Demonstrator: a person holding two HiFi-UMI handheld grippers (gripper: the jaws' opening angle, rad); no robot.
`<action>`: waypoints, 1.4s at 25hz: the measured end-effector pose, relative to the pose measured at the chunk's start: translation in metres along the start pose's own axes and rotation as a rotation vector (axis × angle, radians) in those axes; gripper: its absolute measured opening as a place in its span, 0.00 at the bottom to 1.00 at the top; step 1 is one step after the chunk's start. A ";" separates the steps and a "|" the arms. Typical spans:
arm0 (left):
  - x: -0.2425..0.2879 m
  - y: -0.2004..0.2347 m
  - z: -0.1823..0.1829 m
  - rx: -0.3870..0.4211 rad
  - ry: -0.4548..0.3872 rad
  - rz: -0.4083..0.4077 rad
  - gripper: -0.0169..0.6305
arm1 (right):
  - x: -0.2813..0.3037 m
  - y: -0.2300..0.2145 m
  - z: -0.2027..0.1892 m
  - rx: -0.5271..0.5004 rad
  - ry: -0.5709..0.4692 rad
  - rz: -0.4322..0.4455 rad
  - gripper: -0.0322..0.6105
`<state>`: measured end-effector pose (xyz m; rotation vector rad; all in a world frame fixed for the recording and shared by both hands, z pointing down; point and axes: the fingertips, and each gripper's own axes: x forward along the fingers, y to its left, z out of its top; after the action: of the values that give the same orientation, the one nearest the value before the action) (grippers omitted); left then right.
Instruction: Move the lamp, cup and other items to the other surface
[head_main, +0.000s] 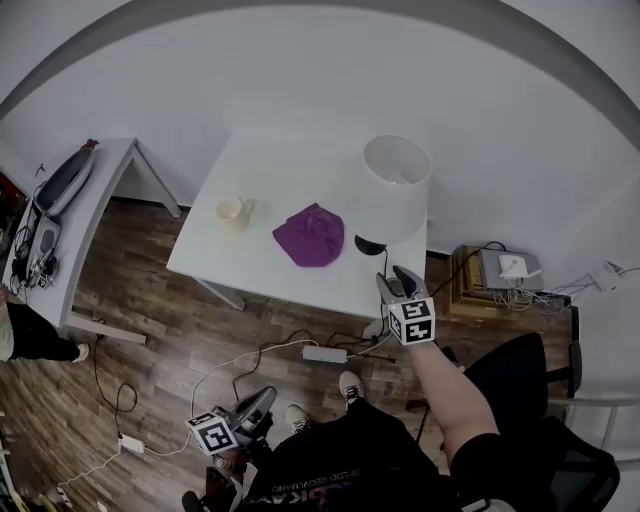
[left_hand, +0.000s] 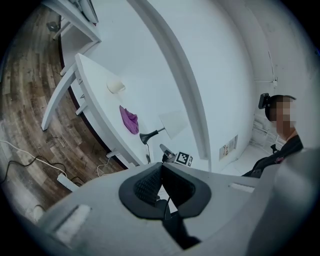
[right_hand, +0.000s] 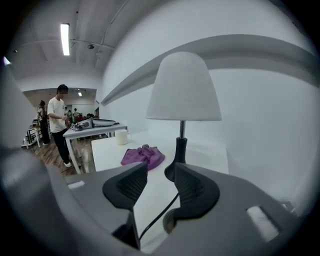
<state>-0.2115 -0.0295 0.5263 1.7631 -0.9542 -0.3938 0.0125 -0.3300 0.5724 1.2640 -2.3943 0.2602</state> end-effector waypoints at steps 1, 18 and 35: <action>0.006 0.000 -0.001 -0.010 -0.016 0.012 0.01 | 0.012 -0.005 -0.003 -0.015 0.013 0.011 0.32; 0.055 -0.003 -0.029 -0.099 -0.091 0.230 0.01 | 0.141 -0.036 0.023 -0.080 -0.089 0.195 0.40; 0.063 -0.001 -0.032 -0.118 -0.099 0.267 0.01 | 0.156 -0.040 0.020 -0.054 -0.064 0.192 0.30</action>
<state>-0.1500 -0.0568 0.5489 1.4969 -1.1957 -0.3602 -0.0378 -0.4757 0.6229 1.0341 -2.5630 0.2120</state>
